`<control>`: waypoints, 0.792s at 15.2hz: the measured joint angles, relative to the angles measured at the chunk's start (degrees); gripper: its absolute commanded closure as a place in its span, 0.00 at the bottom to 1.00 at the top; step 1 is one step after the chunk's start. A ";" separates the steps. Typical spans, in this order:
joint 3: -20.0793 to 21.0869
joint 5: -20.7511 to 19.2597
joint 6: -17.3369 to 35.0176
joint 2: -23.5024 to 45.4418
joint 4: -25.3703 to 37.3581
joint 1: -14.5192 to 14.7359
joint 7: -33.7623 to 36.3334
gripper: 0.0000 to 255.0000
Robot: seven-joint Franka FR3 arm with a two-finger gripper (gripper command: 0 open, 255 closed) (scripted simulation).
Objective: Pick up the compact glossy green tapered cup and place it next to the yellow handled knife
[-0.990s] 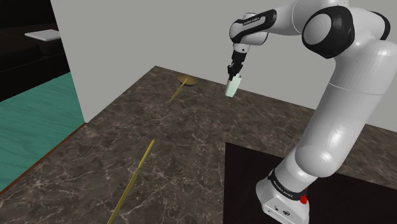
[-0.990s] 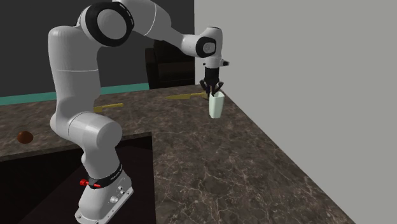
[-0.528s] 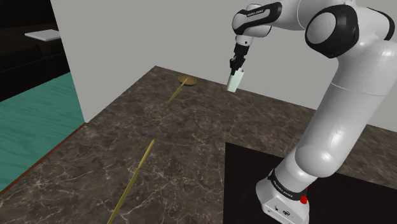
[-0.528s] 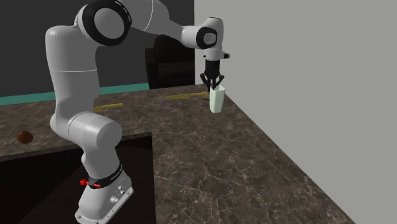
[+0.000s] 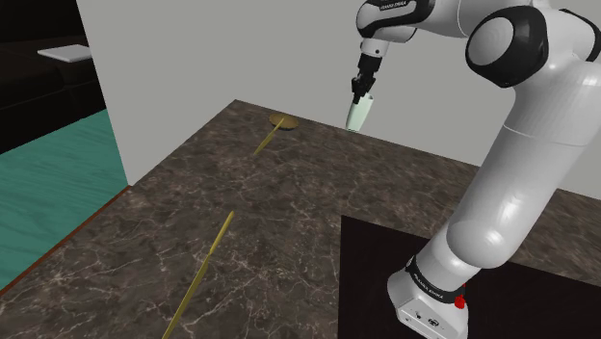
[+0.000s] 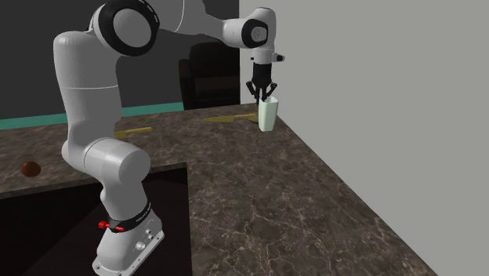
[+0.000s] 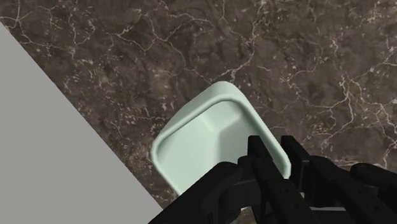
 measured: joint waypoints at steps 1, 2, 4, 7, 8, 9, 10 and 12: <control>-0.01 -0.09 -0.65 -0.17 0.49 0.02 0.05 1.00; -0.03 -0.14 -1.31 -0.29 1.05 0.02 0.07 1.00; -0.07 -0.18 -2.98 -0.35 2.68 -0.03 0.08 1.00; -0.12 0.00 -5.50 0.12 5.61 -0.21 -0.03 1.00; -0.15 -0.06 -6.33 -0.02 6.32 -0.22 -0.03 1.00; -0.17 -0.03 -7.00 0.04 7.04 -0.27 -0.05 1.00; -0.19 0.05 -7.77 0.23 7.99 -0.36 -0.11 1.00; -0.20 0.11 -9.38 0.39 9.74 -0.41 -0.07 1.00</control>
